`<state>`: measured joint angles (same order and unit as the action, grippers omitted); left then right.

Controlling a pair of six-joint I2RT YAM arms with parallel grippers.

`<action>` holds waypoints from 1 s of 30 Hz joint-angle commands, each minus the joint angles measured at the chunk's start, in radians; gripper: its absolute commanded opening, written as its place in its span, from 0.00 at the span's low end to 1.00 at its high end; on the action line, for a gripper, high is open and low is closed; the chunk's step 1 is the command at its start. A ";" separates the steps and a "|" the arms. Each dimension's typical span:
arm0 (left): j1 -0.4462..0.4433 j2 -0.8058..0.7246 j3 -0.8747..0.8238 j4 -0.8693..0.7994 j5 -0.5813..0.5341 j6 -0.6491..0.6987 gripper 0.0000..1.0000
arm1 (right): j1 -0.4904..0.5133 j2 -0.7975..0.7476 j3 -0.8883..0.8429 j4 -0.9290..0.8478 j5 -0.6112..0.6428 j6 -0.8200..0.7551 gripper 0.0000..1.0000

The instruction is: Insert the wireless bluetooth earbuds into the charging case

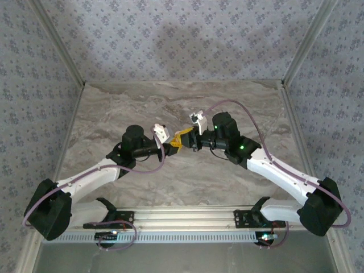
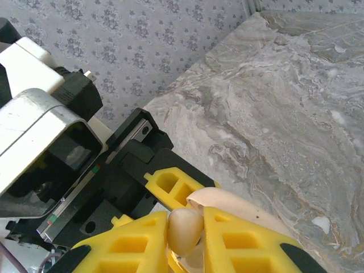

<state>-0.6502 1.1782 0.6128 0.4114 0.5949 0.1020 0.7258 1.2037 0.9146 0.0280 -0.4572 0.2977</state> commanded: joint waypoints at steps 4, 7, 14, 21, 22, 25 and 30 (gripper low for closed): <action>0.009 -0.037 0.064 0.124 0.049 -0.028 0.18 | -0.014 -0.006 -0.013 -0.133 -0.135 -0.106 0.24; 0.008 -0.038 0.069 0.121 0.067 -0.030 0.18 | -0.038 -0.003 0.003 -0.182 -0.164 -0.154 0.25; 0.009 -0.042 0.078 0.113 0.096 -0.032 0.18 | -0.074 0.023 0.060 -0.271 -0.212 -0.250 0.26; 0.010 -0.036 0.095 0.092 0.123 -0.030 0.19 | -0.075 0.053 0.107 -0.297 -0.221 -0.288 0.28; 0.009 -0.035 0.096 0.090 0.124 -0.030 0.19 | -0.074 0.055 0.113 -0.297 -0.220 -0.290 0.28; 0.009 -0.034 0.100 0.081 0.127 -0.026 0.19 | -0.072 0.066 0.127 -0.307 -0.215 -0.297 0.27; 0.009 -0.034 0.100 0.068 0.114 -0.022 0.19 | -0.071 0.050 0.134 -0.303 -0.194 -0.294 0.31</action>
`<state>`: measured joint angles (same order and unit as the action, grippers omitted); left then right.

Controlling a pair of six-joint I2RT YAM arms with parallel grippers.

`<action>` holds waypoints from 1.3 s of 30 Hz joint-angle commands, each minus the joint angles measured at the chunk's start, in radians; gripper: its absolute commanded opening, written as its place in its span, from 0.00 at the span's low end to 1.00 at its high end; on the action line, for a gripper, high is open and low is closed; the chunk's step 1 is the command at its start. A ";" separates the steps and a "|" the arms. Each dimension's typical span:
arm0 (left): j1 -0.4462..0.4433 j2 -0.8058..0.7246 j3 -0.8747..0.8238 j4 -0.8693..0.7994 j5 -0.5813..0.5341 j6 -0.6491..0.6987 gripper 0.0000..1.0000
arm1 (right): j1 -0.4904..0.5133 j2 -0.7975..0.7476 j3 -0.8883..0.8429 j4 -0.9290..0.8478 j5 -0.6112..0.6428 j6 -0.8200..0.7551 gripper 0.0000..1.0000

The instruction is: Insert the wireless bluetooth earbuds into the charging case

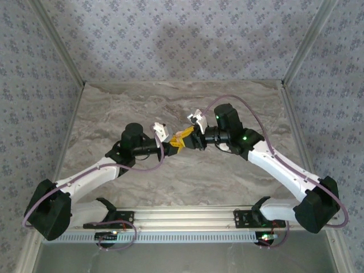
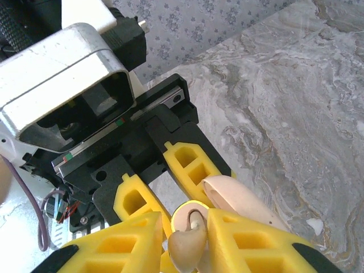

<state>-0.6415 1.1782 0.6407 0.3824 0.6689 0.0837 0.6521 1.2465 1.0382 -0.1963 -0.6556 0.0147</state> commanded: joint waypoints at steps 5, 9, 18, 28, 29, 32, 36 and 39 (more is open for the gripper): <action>-0.001 -0.032 0.063 0.080 -0.001 0.015 0.19 | -0.004 -0.018 0.029 -0.064 0.001 0.017 0.40; 0.000 -0.030 0.060 0.066 -0.015 0.027 0.19 | -0.009 -0.036 0.039 -0.041 -0.007 0.047 0.43; 0.000 -0.021 0.043 0.060 -0.053 0.043 0.19 | -0.018 -0.092 0.039 0.020 -0.007 0.135 0.45; -0.001 -0.030 0.037 -0.011 -0.117 0.119 0.19 | -0.051 -0.133 -0.024 0.005 0.051 0.460 0.33; -0.001 -0.031 0.037 -0.014 -0.117 0.123 0.19 | -0.050 -0.133 -0.036 0.011 0.053 0.493 0.32; -0.001 -0.030 0.037 -0.015 -0.118 0.125 0.19 | -0.040 -0.134 -0.079 0.045 0.056 0.571 0.26; 0.000 -0.029 0.033 0.001 -0.116 0.117 0.19 | -0.034 -0.127 -0.107 0.067 0.081 0.605 0.23; 0.001 -0.023 0.037 -0.025 -0.167 0.114 0.19 | -0.040 -0.124 -0.089 -0.047 0.173 0.582 0.26</action>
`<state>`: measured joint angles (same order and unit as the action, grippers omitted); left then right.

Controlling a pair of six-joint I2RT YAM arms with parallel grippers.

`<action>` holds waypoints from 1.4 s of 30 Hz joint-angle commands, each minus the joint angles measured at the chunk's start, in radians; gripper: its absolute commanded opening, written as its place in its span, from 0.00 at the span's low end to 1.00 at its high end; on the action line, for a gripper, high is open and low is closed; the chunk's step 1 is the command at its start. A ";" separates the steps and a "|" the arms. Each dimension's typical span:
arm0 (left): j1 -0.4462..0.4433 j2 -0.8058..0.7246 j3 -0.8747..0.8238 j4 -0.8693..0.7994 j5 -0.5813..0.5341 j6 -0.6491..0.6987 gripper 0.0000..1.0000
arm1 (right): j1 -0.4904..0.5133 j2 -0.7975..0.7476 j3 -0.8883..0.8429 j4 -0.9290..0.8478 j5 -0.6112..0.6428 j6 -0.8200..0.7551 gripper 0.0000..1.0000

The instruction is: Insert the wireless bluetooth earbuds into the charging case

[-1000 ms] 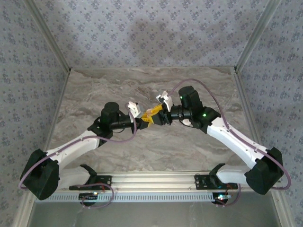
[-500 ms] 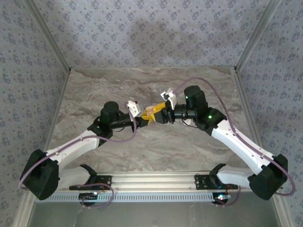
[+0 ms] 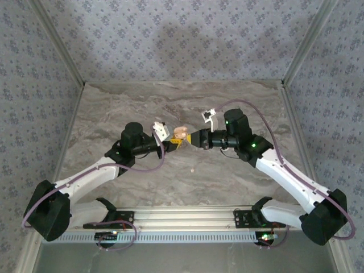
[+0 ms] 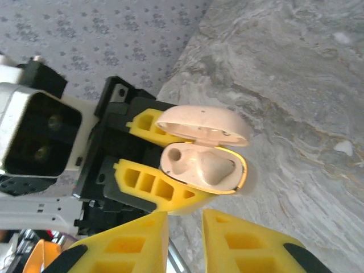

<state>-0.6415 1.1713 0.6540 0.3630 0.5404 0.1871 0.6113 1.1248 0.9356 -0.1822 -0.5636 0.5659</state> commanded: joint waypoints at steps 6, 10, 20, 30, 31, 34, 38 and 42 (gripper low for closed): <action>0.037 -0.001 0.007 -0.005 -0.108 -0.043 0.19 | -0.011 0.022 0.031 -0.335 0.216 0.015 0.30; 0.058 -0.004 -0.008 0.010 -0.111 -0.067 0.19 | -0.051 0.053 0.037 -0.503 0.273 0.055 0.34; 0.068 -0.006 -0.010 -0.005 -0.115 -0.068 0.19 | -0.151 0.271 0.120 -0.881 0.436 0.000 0.45; 0.078 -0.018 -0.011 -0.037 -0.116 -0.056 0.19 | -0.208 0.494 0.161 -0.912 0.473 -0.205 0.42; 0.078 -0.017 -0.011 -0.037 -0.115 -0.056 0.19 | -0.208 0.514 0.163 -0.908 0.472 -0.215 0.41; 0.078 -0.014 -0.010 -0.036 -0.114 -0.059 0.19 | -0.212 0.556 0.170 -0.891 0.473 -0.234 0.40; 0.078 -0.016 -0.008 -0.046 -0.115 -0.058 0.19 | -0.214 0.602 0.169 -0.866 0.468 -0.252 0.38; 0.078 -0.019 -0.008 -0.051 -0.117 -0.057 0.19 | -0.212 0.636 0.162 -0.861 0.486 -0.264 0.38</action>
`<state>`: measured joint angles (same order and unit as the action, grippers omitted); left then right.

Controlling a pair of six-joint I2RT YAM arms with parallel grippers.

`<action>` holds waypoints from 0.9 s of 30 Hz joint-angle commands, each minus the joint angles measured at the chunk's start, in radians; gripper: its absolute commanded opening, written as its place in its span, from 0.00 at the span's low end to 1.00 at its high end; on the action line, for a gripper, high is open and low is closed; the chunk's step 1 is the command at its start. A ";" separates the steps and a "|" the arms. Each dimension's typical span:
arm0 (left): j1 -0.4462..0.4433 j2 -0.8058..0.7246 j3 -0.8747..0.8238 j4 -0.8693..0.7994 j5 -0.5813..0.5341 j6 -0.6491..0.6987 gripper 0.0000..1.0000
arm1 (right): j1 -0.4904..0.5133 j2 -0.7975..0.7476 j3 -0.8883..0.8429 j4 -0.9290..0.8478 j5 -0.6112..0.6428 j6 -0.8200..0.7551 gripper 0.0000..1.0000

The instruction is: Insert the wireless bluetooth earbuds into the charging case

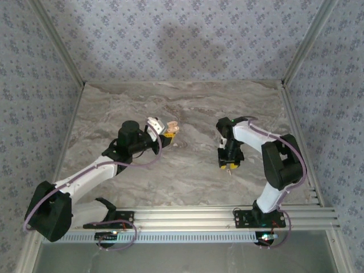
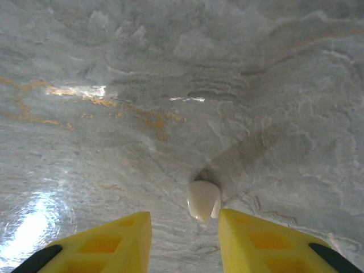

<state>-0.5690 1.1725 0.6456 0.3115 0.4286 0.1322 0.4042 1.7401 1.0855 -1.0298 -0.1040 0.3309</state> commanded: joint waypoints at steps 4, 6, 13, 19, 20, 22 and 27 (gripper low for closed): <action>0.005 -0.016 0.002 0.000 -0.004 -0.005 0.19 | -0.008 0.036 0.002 -0.011 0.042 -0.029 0.37; 0.006 -0.014 0.003 0.000 -0.002 -0.004 0.19 | -0.008 0.043 -0.001 -0.005 0.038 -0.029 0.36; 0.005 -0.022 0.000 -0.009 0.000 -0.010 0.19 | -0.009 0.070 -0.011 0.007 0.028 -0.031 0.34; 0.006 -0.027 -0.003 -0.016 -0.002 -0.013 0.19 | -0.012 0.072 -0.023 0.004 0.048 -0.026 0.30; 0.005 -0.027 -0.003 -0.015 -0.002 -0.014 0.19 | -0.013 0.071 -0.025 0.005 0.053 -0.026 0.29; 0.005 -0.026 -0.003 -0.016 -0.002 -0.015 0.19 | -0.015 0.067 -0.030 0.015 0.060 -0.026 0.27; 0.005 -0.024 0.001 -0.023 0.000 -0.010 0.19 | -0.023 0.030 -0.043 0.053 0.073 -0.025 0.22</action>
<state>-0.5690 1.1721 0.6456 0.2867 0.4290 0.1295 0.3946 1.7920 1.0622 -1.0027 -0.0692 0.3126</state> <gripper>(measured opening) 0.221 0.230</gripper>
